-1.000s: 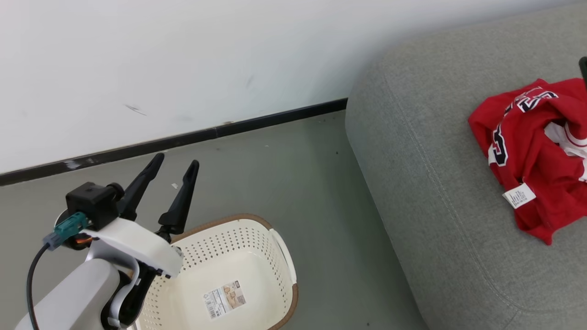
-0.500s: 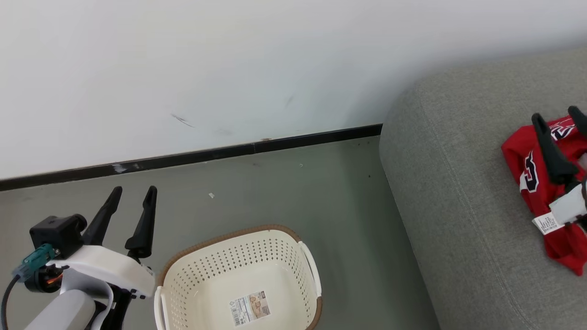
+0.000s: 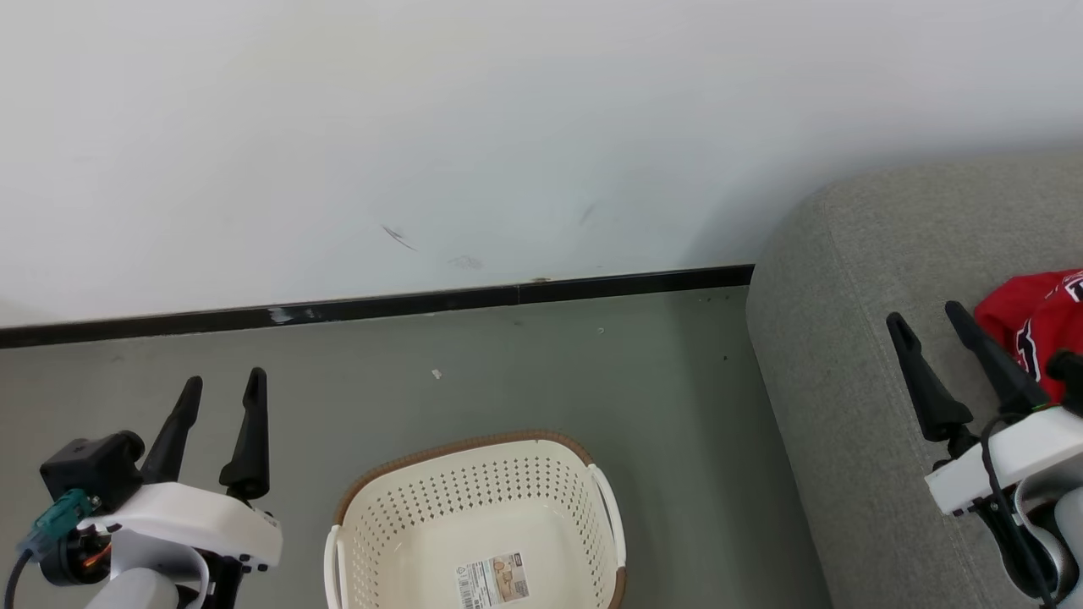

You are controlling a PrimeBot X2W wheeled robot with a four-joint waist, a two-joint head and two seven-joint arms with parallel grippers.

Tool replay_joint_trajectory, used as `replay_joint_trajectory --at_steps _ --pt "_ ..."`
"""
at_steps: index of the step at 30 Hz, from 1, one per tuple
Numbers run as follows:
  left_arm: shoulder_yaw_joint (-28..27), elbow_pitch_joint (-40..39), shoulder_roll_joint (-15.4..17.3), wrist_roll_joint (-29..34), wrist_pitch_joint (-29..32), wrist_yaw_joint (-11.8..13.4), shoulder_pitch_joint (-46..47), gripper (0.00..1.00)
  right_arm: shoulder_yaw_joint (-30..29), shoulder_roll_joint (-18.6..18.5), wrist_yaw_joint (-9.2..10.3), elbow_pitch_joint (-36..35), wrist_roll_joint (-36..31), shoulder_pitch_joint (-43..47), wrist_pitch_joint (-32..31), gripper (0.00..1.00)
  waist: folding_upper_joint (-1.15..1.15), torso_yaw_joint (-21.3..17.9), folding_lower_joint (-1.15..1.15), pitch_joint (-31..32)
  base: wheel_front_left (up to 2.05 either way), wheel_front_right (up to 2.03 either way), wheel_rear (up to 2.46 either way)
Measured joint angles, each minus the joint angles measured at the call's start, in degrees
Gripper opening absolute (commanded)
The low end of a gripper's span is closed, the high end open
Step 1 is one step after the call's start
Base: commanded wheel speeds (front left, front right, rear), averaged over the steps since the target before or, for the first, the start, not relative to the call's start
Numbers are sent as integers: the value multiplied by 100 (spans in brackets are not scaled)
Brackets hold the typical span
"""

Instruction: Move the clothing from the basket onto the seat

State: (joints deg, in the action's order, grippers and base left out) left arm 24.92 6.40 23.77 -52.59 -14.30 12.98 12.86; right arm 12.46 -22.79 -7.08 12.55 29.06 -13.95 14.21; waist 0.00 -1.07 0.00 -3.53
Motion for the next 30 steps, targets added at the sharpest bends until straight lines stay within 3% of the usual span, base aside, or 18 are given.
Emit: replay_joint_trajectory --at_steps 13,30 --pt "-476 -145 -608 712 -15 0 -452 100 -765 956 1 -550 -490 1095 16 100 0 266 0 89 0 0 0" --pt "-1079 -261 -1092 1656 -15 15 -814 100 -968 1599 1 -1012 -1346 1380 23 100 0 323 0 87 0 0 0"
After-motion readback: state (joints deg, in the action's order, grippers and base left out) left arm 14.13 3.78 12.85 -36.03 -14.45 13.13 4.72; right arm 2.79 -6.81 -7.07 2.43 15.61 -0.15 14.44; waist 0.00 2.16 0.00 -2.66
